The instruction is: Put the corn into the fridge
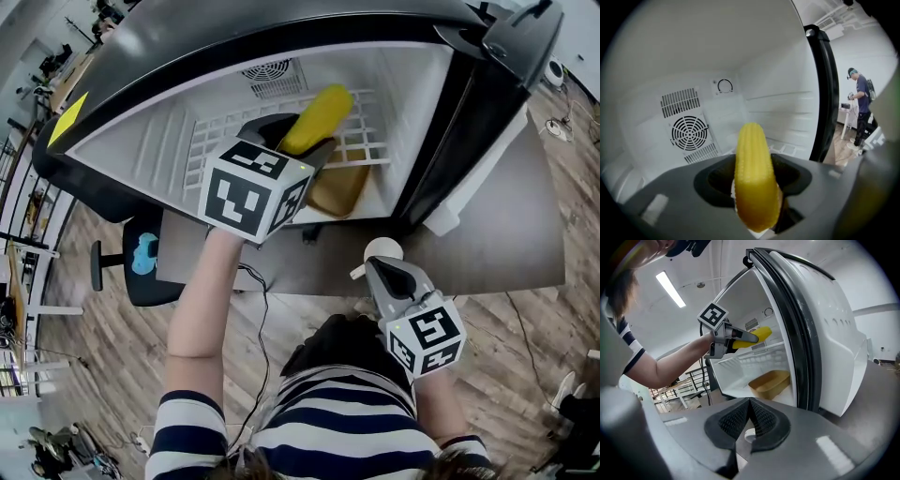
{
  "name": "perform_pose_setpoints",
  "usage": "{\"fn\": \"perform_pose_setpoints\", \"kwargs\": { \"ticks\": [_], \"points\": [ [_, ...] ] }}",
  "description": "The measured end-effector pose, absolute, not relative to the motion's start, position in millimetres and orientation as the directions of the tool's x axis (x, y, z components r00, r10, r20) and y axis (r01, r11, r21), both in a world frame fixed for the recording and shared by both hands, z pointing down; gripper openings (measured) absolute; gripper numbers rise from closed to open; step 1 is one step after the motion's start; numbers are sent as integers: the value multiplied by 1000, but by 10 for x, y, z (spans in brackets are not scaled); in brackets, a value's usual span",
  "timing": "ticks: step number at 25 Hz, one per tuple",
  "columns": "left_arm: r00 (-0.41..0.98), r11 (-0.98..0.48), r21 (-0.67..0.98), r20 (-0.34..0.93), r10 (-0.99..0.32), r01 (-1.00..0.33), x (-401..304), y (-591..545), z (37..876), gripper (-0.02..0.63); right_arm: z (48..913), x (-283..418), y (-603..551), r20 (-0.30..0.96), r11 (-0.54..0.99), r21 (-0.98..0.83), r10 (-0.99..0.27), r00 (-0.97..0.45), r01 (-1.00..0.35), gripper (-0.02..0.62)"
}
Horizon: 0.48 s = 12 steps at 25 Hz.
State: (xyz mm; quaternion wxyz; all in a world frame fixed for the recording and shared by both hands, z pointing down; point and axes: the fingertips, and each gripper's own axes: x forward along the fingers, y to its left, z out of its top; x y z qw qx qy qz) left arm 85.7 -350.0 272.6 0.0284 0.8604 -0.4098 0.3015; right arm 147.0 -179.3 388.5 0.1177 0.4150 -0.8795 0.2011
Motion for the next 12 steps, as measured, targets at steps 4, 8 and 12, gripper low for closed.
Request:
{"fn": "perform_pose_setpoints", "kwargs": {
  "ticks": [4, 8, 12],
  "points": [
    [477, -681, -194, 580, -660, -707, 994, -3575, 2798, 0, 3922, 1544, -1770, 378, 567, -261, -685, -623, -781, -5],
    [469, -696, -201, 609, -640, -689, 1083, -3605, 2862, 0, 3937, 1595, -1747, 382, 561, -260, -688, -617, -786, -5],
    [462, -715, -210, 636, -618, -667, 1120, -3628, 2909, 0, 3950, 1640, -1746, 385, 555, -255, -693, -609, -792, -5]
  ]
}}
